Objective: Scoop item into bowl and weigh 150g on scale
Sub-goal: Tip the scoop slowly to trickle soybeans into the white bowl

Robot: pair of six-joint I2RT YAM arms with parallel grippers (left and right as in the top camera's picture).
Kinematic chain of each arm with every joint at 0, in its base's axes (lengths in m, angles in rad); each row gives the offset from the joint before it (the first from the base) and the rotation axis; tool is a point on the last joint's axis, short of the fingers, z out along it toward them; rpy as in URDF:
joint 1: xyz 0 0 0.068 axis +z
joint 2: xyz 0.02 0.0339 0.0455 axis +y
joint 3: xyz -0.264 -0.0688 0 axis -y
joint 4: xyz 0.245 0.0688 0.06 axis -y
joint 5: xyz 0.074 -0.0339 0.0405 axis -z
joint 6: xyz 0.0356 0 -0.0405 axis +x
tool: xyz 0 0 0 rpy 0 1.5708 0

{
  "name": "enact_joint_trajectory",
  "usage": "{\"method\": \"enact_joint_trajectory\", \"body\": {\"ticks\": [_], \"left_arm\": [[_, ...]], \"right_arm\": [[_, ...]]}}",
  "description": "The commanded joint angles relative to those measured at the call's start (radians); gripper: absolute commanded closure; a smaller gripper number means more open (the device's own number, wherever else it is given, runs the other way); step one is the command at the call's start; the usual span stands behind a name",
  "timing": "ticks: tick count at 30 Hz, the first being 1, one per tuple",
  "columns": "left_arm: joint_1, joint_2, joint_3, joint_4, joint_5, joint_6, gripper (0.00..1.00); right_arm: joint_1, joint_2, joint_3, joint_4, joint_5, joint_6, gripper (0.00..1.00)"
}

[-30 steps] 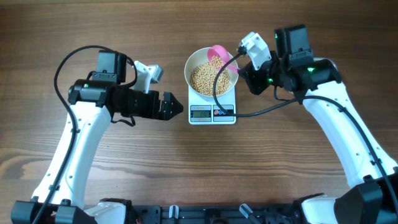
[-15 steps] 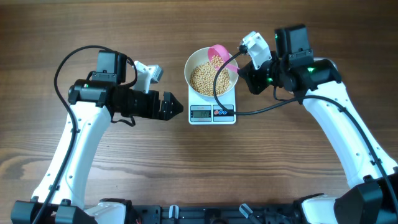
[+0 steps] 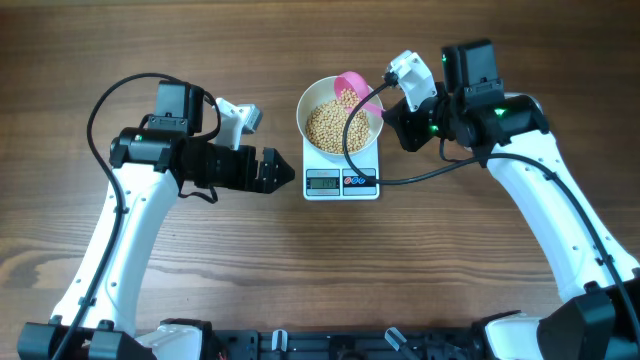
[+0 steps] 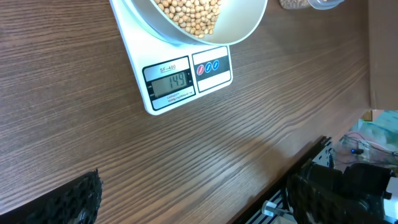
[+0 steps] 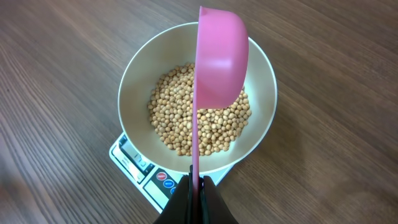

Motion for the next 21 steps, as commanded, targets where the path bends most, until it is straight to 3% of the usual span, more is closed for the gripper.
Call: {"method": "enact_joint_trajectory", "body": {"ticks": [1,21], "left_arm": [[0.004,0.000,-0.010,0.002,0.018,0.020,0.00],[0.004,0.000,-0.010,0.002,0.018,0.020,0.00]], "right_arm": [[-0.001,-0.019,0.008,0.010,-0.024,0.008,0.96],[0.000,-0.019,0.008,0.018,0.011,-0.021,0.96]]}}
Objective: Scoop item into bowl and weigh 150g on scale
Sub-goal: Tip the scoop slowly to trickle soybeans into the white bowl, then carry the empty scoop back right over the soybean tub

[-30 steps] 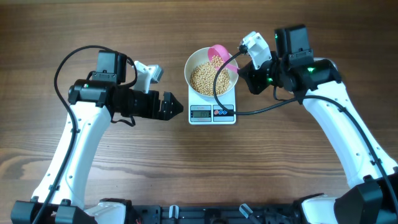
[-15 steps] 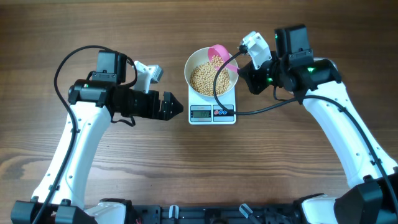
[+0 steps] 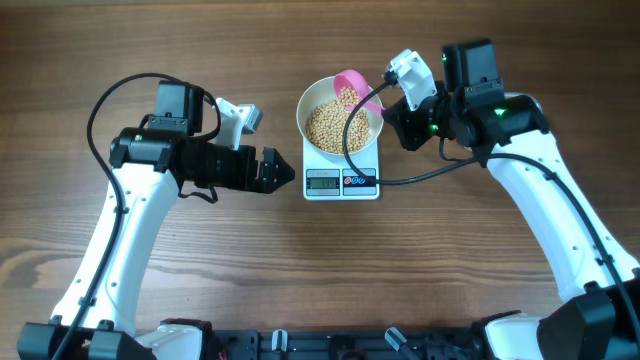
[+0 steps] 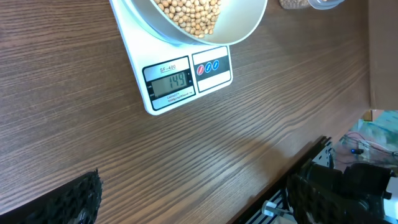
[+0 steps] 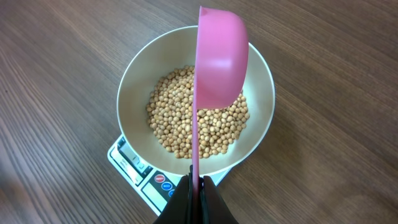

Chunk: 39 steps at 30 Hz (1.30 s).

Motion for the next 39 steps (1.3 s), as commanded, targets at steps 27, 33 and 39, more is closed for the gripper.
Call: {"method": "enact_joint_trajectory", "body": {"ticks": [27,33,39], "left_arm": [[0.004,0.000,-0.010,0.002,0.018,0.020,0.00],[0.004,0.000,-0.010,0.002,0.018,0.020,0.00],[0.004,0.000,-0.010,0.002,0.018,0.020,0.00]], "right_arm": [[-0.001,-0.016,0.008,0.014,0.013,-0.031,0.96],[-0.001,-0.016,0.008,0.014,0.013,-0.031,0.96],[-0.001,-0.016,0.008,0.019,0.012,-0.012,0.96]]}}
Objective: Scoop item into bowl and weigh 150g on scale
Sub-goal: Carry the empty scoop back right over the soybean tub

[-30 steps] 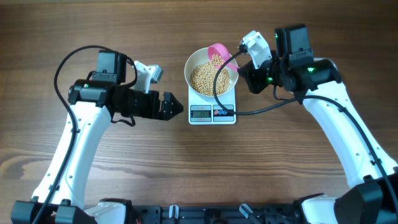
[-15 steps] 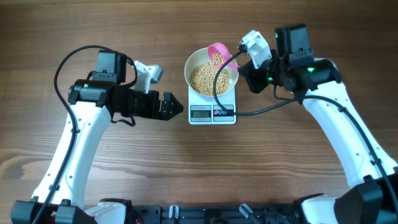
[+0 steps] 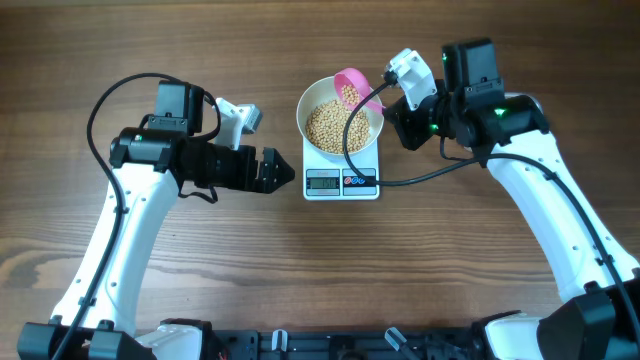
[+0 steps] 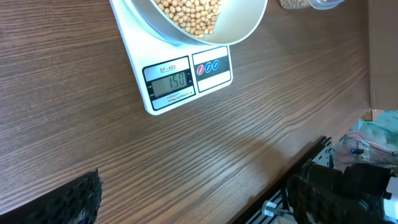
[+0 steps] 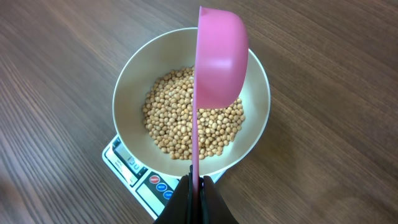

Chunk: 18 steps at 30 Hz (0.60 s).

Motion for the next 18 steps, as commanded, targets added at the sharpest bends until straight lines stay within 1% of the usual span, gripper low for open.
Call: {"method": "enact_joint_trajectory", "body": {"ticks": [1,4,7,10,14,18], "left_arm": [[0.004,0.000,-0.010,0.002,0.018,0.020,0.00],[0.005,0.000,-0.010,0.002,0.018,0.020,0.00],[0.004,0.000,-0.010,0.002,0.018,0.020,0.00],[0.004,0.000,-0.010,0.002,0.018,0.020,0.00],[0.004,0.000,-0.010,0.002,0.018,0.020,0.00],[0.004,0.000,-0.010,0.002,0.018,0.020,0.00]], "right_arm": [[-0.001,-0.016,0.008,0.012,-0.003,0.006,0.96],[-0.001,-0.016,0.008,0.021,-0.010,0.014,0.96],[-0.005,-0.016,0.008,0.033,-0.019,0.055,0.96],[-0.026,-0.016,0.008,0.042,-0.077,0.073,0.96],[-0.083,-0.016,0.008,0.053,-0.128,0.159,0.96],[-0.163,-0.016,0.008,0.057,-0.262,0.218,0.96]]}}
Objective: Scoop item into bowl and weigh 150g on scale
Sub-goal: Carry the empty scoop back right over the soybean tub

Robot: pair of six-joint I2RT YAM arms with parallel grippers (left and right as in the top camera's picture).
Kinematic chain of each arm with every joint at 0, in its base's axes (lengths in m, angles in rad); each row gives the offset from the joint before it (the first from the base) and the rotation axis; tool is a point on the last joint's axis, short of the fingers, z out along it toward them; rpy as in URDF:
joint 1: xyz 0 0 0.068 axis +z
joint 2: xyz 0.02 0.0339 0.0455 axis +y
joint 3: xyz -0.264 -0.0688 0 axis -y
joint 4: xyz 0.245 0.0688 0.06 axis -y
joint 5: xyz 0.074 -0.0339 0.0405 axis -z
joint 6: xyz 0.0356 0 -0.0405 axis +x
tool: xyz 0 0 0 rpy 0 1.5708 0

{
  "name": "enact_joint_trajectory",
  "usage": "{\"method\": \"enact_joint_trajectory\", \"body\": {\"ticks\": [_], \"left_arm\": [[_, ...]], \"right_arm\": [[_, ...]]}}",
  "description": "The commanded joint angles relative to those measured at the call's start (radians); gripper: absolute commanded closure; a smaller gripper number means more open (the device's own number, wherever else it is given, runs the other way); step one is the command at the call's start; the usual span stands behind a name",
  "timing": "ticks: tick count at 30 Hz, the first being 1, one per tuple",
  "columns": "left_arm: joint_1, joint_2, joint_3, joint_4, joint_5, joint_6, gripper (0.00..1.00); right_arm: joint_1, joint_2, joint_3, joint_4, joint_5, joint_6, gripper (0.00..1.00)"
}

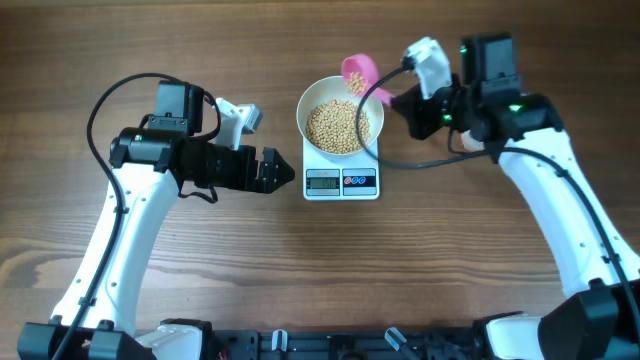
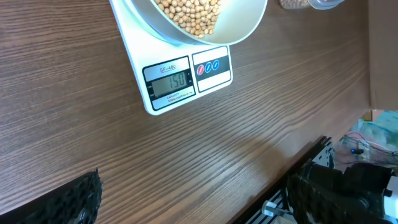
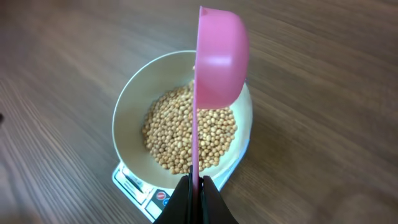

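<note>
A white bowl (image 1: 312, 100) of tan beans (image 1: 338, 125) sits on a white scale (image 1: 341, 183). The scale's display (image 2: 170, 84) reads 150. My right gripper (image 3: 196, 184) is shut on the handle of a pink scoop (image 3: 219, 53). It holds the scoop on its side above the bowl's far right rim. In the overhead view the pink scoop (image 1: 358, 70) shows a few beans in it. My left gripper (image 1: 284, 172) stands open just left of the scale, its fingertips (image 2: 79, 198) above bare wood with nothing between them.
A black cable (image 1: 425, 161) hangs from the right wrist beside the scale. The rim of a container with beans (image 2: 294, 4) shows at the top of the left wrist view. The table's near edge (image 2: 292, 165) runs at its lower right.
My right arm has moved back and to the right. The scoop was over the bowl's far side and is now at its far right rim, higher. The scale still reads 150. The left arm is unmoved.
The scoop was held tilted over the bowl with the scale reading 149, and the same a moment later. Then the display read 150 with the scoop still over the bowl. Now the scoop is drawn back from the bowl's middle and the reading holds at 150.
</note>
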Motion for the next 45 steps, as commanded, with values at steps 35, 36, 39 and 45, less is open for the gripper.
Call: {"method": "enact_joint_trajectory", "body": {"ticks": [35,36,39,45], "left_arm": [[0.004,0.000,-0.010,0.002,0.018,0.020,0.00],[0.004,0.000,-0.010,0.002,0.018,0.020,0.00],[0.004,0.000,-0.010,0.002,0.018,0.020,0.00],[0.004,0.000,-0.010,0.002,0.018,0.020,0.00]], "right_arm": [[-0.632,-0.016,0.008,-0.073,-0.374,0.198,0.96],[-0.643,-0.016,0.008,-0.094,-0.348,0.181,0.96],[-0.670,-0.016,0.008,-0.154,-0.290,0.110,0.96],[-0.713,-0.016,0.008,-0.201,-0.241,0.045,0.96]]}}
